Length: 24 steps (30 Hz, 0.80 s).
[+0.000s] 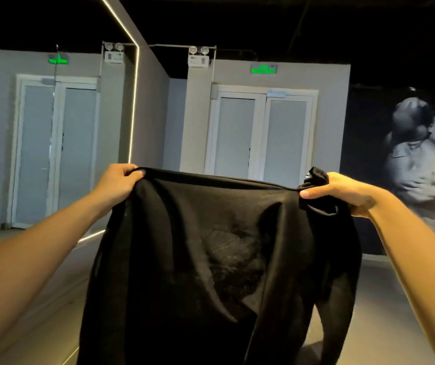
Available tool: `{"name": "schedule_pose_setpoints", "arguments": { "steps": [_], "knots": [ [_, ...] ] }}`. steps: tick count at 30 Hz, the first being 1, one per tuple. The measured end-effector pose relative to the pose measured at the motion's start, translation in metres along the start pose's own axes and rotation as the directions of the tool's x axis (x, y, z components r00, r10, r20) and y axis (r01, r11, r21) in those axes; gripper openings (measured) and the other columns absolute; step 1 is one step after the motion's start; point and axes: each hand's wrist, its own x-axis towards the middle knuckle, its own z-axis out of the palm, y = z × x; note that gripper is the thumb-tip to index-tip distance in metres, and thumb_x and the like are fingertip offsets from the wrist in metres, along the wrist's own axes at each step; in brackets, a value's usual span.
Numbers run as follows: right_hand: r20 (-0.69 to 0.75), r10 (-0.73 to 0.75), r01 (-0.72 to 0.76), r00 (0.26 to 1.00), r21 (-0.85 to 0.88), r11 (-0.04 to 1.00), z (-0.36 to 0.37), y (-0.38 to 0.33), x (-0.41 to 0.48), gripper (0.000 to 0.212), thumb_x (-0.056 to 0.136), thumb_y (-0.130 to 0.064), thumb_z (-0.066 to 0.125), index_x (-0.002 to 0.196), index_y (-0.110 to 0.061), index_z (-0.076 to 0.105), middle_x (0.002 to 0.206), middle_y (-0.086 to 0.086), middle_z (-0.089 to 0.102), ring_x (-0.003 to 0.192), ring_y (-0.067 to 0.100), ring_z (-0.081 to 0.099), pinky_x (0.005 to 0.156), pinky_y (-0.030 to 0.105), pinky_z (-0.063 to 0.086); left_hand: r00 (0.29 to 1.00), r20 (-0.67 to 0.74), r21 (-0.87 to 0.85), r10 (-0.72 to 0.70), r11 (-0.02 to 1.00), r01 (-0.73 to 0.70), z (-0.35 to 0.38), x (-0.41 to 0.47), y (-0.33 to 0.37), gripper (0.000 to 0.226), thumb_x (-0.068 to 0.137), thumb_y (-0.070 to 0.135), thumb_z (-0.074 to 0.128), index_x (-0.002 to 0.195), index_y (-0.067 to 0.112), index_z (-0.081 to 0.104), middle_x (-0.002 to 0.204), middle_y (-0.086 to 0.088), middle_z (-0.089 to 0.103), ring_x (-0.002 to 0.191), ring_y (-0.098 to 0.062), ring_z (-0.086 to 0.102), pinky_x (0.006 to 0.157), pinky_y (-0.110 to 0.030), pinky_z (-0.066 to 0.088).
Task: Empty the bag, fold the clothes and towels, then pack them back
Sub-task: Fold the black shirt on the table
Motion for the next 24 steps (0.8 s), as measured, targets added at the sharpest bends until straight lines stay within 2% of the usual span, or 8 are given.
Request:
{"name": "schedule_pose_setpoints", "arguments": {
  "steps": [4,8,10,12,14,17,21,24],
  "knots": [
    [-0.136,-0.006,0.016,0.991,0.068,0.998,0.004,0.017,0.017,0.046,0.077,-0.029,0.082,0.114,-0.007,0.066,0.104,0.017,0.074,0.096,0.031,0.074,0.08,0.038,0.057,0.998,-0.058,0.083,0.022,0.996,-0.018,0.03,0.015,-0.01,0.031,0.102,0.019,0.058,0.083,-0.005,0.065,0.069,-0.013,0.055,0.067,-0.025,0.047,0.058,-0.032,0.035],
    [-0.176,0.033,-0.01,0.984,0.13,0.991,0.012,0.042,0.045,0.048,0.079,-0.037,0.081,0.112,-0.005,0.067,0.106,0.019,0.073,0.095,0.031,0.072,0.085,0.039,0.056,0.999,-0.042,0.228,0.013,0.974,-0.003,0.054,0.036,-0.038,0.032,0.102,0.023,0.055,0.077,0.004,0.061,0.07,-0.011,0.059,0.074,-0.033,0.055,0.065,-0.038,0.039],
    [-0.155,0.061,-0.047,0.986,0.092,0.995,0.019,0.061,0.061,0.041,0.082,-0.036,0.08,0.107,-0.005,0.068,0.1,0.017,0.074,0.089,0.027,0.072,0.077,0.035,0.055,1.0,0.014,0.321,-0.016,0.947,0.01,0.067,0.043,-0.056,0.032,0.103,0.026,0.053,0.075,0.014,0.062,0.073,-0.007,0.062,0.081,-0.034,0.059,0.07,-0.039,0.043],
    [-0.154,0.095,-0.098,0.984,-0.013,0.995,0.033,0.086,0.08,0.034,0.086,-0.037,0.079,0.098,-0.007,0.071,0.091,0.013,0.075,0.082,0.024,0.073,0.07,0.031,0.053,0.996,0.074,0.426,-0.05,0.905,0.014,0.083,0.045,-0.081,0.031,0.104,0.029,0.051,0.077,0.019,0.062,0.08,-0.006,0.065,0.087,-0.036,0.061,0.073,-0.039,0.045],
    [-0.162,0.107,-0.128,0.981,-0.126,0.984,0.051,0.117,0.103,0.034,0.087,-0.04,0.078,0.089,-0.007,0.07,0.083,0.01,0.074,0.076,0.021,0.071,0.067,0.032,0.054,0.992,0.089,0.517,-0.09,0.855,0.031,0.103,0.044,-0.111,0.027,0.104,0.032,0.049,0.09,0.019,0.067,0.096,-0.011,0.07,0.096,-0.04,0.063,0.077,-0.042,0.048],
    [-0.216,0.063,-0.136,0.974,-0.339,0.931,0.084,0.17,0.136,0.033,0.087,-0.047,0.075,0.082,-0.015,0.07,0.079,0.003,0.073,0.08,0.023,0.069,0.077,0.043,0.055,0.989,0.076,0.621,-0.123,0.782,0.049,0.136,0.033,-0.163,0.027,0.104,0.028,0.048,0.107,0.015,0.071,0.117,-0.016,0.07,0.107,-0.042,0.062,0.084,-0.045,0.049],
    [-0.306,-0.067,-0.16,0.95,-0.659,0.735,0.126,0.222,0.164,0.028,0.094,-0.05,0.063,0.103,-0.024,0.067,0.103,0.006,0.073,0.097,0.033,0.066,0.078,0.041,0.051,0.994,0.007,0.762,-0.109,0.645,0.065,0.171,0.015,-0.218,0.026,0.104,0.023,0.049,0.11,0.01,0.07,0.112,-0.019,0.066,0.104,-0.044,0.06,0.084,-0.049,0.045],
    [-0.325,-0.125,-0.161,0.937,-0.723,0.671,0.15,0.259,0.184,0.029,0.097,-0.05,0.056,0.087,-0.023,0.053,0.092,0.003,0.068,0.083,0.03,0.063,0.067,0.041,0.05,1.0,0.002,0.786,0.004,0.618,-0.004,0.19,0.007,-0.249,0.019,0.1,0.018,0.058,0.1,0.004,0.071,0.104,-0.018,0.063,0.098,-0.041,0.056,0.077,-0.05,0.043]
  ]
}}
